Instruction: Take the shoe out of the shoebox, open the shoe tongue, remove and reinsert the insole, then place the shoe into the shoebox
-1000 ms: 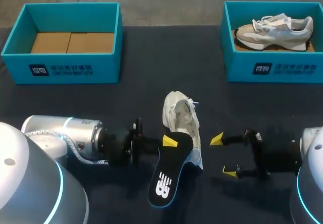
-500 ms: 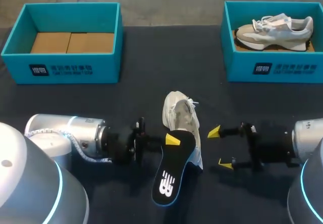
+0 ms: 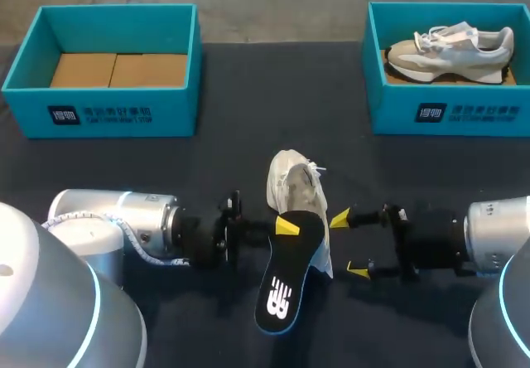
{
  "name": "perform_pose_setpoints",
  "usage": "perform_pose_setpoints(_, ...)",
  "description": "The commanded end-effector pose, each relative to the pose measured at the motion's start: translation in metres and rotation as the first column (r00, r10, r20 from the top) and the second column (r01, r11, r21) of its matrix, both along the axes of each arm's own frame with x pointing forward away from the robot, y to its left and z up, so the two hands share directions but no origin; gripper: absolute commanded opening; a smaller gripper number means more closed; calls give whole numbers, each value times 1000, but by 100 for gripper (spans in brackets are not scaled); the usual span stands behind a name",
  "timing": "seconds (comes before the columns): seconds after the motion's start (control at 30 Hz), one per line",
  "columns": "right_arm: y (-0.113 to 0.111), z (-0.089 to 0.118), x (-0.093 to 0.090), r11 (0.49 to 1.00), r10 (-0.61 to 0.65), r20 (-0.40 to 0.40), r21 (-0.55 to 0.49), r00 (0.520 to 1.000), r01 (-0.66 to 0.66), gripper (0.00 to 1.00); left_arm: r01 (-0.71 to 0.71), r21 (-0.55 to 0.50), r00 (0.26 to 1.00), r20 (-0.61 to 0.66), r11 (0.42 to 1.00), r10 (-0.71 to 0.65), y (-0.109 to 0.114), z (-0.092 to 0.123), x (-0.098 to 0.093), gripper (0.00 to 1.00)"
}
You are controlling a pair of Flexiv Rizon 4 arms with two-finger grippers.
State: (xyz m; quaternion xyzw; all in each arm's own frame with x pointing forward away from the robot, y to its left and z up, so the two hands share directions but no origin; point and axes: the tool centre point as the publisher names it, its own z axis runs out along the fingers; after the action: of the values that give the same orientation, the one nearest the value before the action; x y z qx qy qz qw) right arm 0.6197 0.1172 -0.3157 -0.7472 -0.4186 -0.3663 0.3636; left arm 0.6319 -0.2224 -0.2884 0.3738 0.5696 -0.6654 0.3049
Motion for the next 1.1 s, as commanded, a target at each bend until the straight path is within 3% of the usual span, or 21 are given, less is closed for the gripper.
perform_pose_setpoints(0.03, 5, -1, 1, 1000, -3, -3, -8, 1000, 3, 100, 9, -12, 999, -32, 1000, -9, -4, -1, -2, 0)
perform_pose_setpoints(0.6, 5, -1, 1, 1000, -3, -3, -8, 1000, 3, 100, -5, -22, 988, -153, 1000, 1, -10, -19, -5, 0)
perform_pose_setpoints(1.1, 5, -1, 1, 1000, -3, -3, -8, 1000, 3, 100, -36, 1, 975, -221, 999, 35, -12, -9, 7, 0)
